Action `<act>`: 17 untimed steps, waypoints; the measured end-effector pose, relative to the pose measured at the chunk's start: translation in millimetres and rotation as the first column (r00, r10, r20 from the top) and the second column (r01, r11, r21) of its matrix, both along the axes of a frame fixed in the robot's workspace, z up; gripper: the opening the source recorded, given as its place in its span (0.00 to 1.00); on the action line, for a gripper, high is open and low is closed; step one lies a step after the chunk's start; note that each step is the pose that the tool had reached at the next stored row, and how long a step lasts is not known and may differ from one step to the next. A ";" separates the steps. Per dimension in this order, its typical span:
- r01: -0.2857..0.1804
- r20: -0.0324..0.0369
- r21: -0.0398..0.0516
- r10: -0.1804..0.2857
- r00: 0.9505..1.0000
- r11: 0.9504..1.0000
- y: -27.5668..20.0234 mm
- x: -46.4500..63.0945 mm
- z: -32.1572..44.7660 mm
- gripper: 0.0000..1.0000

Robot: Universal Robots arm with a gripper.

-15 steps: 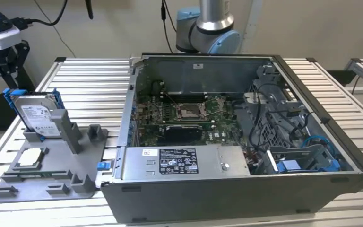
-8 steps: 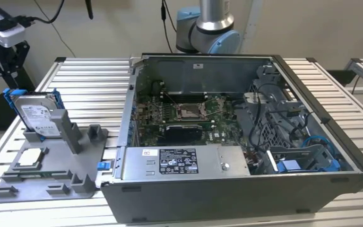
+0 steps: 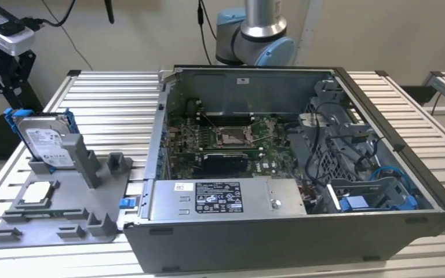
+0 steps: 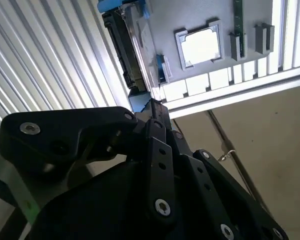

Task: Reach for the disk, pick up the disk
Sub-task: 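Pick up the disk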

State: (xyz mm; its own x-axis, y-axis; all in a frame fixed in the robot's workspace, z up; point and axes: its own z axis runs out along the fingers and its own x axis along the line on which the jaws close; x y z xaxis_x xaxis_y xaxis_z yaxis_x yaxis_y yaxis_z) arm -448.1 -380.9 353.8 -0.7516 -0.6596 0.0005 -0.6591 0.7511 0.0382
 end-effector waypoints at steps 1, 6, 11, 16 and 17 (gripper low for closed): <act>-0.001 0.000 0.000 0.001 1.000 1.000 0.0 0.0 0.0 0.00; -0.023 0.000 0.000 0.023 1.000 1.000 0.0 0.0 0.0 0.00; -0.105 0.000 0.000 0.105 0.994 0.994 0.0 0.0 -0.1 0.00; -0.195 0.000 0.000 0.195 0.981 0.981 0.0 0.0 0.0 0.00; -0.212 0.000 0.000 0.212 0.977 0.977 0.0 0.0 0.0 0.00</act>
